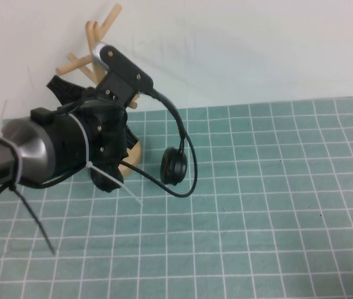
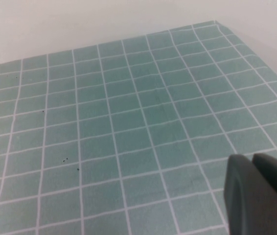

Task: Take out the headphones from the headphone stand
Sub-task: Pick up the headphones from the headphone stand, then place the headphones on the table

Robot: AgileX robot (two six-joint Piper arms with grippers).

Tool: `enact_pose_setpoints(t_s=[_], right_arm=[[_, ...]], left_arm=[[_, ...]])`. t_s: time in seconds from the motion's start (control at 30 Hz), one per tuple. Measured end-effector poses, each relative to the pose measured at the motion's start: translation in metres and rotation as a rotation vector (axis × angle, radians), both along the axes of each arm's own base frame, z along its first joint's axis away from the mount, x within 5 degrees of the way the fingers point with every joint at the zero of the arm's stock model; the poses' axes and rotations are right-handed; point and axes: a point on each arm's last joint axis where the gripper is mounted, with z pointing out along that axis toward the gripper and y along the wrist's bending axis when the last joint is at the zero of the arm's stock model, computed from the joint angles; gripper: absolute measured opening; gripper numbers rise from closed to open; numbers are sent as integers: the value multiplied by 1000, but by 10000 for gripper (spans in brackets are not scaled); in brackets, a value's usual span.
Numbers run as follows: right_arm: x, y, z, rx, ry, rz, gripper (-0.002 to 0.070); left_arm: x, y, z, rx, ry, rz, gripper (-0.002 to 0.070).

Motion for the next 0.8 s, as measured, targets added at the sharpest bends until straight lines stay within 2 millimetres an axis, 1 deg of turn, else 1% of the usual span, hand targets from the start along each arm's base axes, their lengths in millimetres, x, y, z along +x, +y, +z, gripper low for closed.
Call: enact_pose_setpoints(t_s=[0.03, 0.07, 0.1, 0.2, 0.27, 0.3, 0.37, 0.43, 0.47, 0.57, 0.63, 0.7, 0.8], right_arm=[[0, 0, 0, 0, 0, 0, -8], [-1, 0, -7, 18, 60, -9, -9], [0, -1, -9, 19, 89, -10, -9], [0, -1, -9, 19, 89, -10, -9], [0, -1, -9, 19, 89, -10, -9], [0, -1, -9, 19, 89, -10, -9], [0, -1, -9, 19, 89, -10, -9], [0, -1, -9, 19, 89, -10, -9], [0, -1, -9, 19, 89, -10, -9], [0, -1, -9, 19, 89, -10, -9], [0, -1, -9, 19, 89, -10, -9], [0, -1, -9, 19, 89, -10, -9], [0, -1, -9, 19, 89, -10, -9]], left_arm=[[-3, -1, 5, -6, -9, 6, 60], [-7, -2, 11, -11, -19, 12, 60], [-11, -3, 15, -12, -26, 19, 60], [-27, -6, 32, -11, -50, 48, 60], [-42, -9, 44, -18, -46, 52, 60], [-49, -11, 49, -19, -35, 47, 60], [-70, -16, 57, -41, 20, 32, 60], [-89, -22, 58, -74, 124, 12, 60], [-97, -25, 56, -93, 194, -4, 60], [-115, -34, 47, -150, 390, -53, 60], [-118, -40, 37, -159, 469, -83, 60], [-115, -46, 27, -165, 506, -97, 60], [-98, -47, 3, -163, 568, -70, 60]])
